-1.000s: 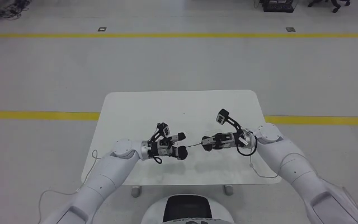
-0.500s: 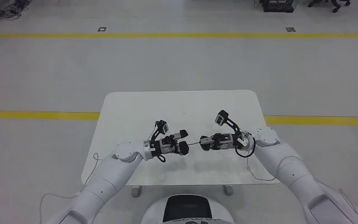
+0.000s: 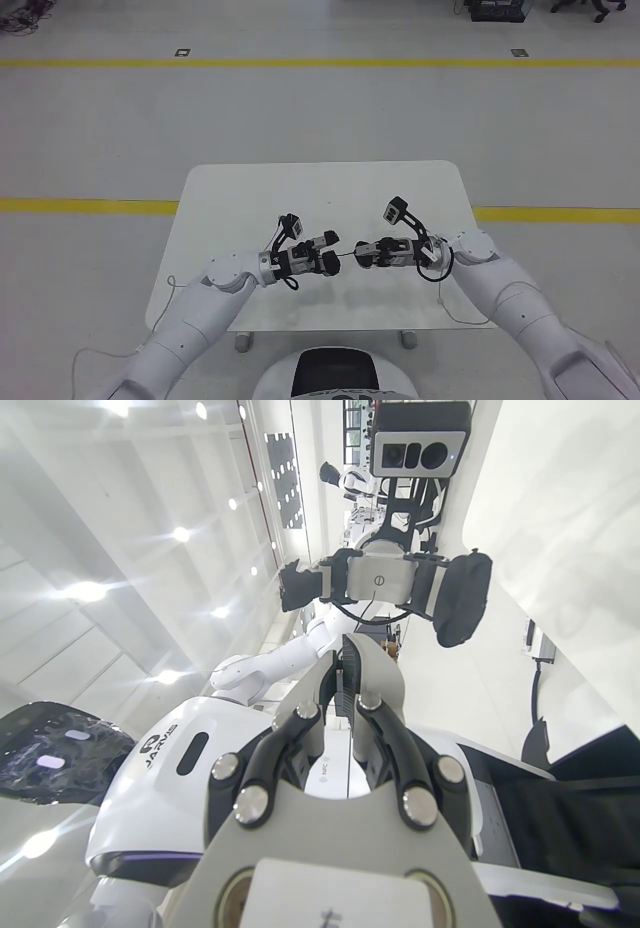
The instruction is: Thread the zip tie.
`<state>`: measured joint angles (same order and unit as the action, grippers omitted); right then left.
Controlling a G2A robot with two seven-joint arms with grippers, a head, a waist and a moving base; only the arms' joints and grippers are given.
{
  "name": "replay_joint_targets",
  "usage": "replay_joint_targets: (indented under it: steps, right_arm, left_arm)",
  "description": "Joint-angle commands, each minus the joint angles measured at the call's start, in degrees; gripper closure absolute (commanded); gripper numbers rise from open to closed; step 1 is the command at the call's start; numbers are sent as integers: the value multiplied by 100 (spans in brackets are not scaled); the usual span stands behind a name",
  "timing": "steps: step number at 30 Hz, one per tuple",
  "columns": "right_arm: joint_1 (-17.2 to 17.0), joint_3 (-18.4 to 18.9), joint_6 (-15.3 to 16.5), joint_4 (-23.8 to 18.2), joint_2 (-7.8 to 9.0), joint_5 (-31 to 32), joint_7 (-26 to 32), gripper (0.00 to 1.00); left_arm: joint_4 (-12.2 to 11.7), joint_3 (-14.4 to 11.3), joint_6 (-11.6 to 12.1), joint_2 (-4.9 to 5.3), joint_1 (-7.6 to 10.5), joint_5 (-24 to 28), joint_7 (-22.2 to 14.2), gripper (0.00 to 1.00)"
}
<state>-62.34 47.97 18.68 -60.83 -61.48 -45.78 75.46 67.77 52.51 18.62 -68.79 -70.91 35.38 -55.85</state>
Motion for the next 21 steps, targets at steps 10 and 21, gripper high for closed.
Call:
replay_joint_targets:
  steps: [10,21]
  right_arm:
    - [-65,115,-4,2,-41,42,-5,100]
    - [-55,133,-46,42,-110,131,47,100]
  left_arm:
    - [92,-37,-57,32,-25,-31,16,0]
    - [103,-86,-57,44,-9,2,50,0]
